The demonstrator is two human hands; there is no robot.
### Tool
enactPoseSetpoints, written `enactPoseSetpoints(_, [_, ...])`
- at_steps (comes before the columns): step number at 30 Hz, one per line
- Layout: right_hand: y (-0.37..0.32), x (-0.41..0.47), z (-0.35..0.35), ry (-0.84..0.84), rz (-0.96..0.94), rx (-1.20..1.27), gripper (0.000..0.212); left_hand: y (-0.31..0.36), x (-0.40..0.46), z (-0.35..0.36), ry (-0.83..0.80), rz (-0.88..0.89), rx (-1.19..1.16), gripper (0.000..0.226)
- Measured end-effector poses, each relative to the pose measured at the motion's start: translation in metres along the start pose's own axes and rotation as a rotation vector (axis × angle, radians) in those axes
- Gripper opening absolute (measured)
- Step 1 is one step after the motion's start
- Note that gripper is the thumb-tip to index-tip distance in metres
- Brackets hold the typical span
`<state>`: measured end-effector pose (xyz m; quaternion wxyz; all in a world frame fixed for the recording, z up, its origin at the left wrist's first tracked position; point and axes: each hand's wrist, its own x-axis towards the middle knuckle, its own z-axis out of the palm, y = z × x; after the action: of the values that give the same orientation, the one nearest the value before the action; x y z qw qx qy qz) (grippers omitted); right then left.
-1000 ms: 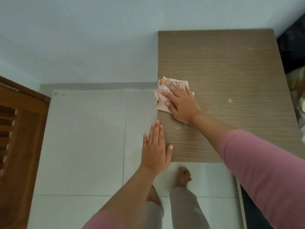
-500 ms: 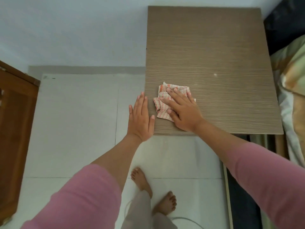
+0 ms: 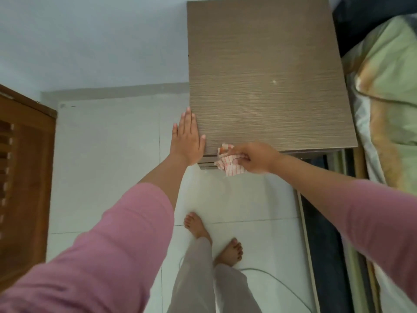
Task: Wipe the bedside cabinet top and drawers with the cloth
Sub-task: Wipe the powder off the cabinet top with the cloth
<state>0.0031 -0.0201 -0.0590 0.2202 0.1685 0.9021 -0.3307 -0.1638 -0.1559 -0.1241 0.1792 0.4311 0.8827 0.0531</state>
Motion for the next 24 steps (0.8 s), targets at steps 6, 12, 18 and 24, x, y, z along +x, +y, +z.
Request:
enactPoseSetpoints(6, [-0.013, 0.014, -0.059, 0.006, 0.017, 0.063, 0.024, 0.003, -0.004, -0.01, -0.061, -0.022, 0.008, 0.068])
enactPoseSetpoints(12, [0.004, 0.054, -0.088, 0.162, 0.04, 0.142, 0.032, -0.002, 0.032, -0.021, -0.006, 0.034, -0.036, 0.074])
enactPoseSetpoints(18, [0.018, 0.12, -0.124, 0.255, -0.008, 0.254, 0.037, -0.005, 0.115, -0.041, 0.063, 0.043, -0.013, 0.069])
enactPoseSetpoints(24, [0.038, 0.197, -0.188, 0.33, -0.08, 0.2, 0.038, 0.002, 0.208, -0.055, 0.088, -0.032, -0.018, 0.065])
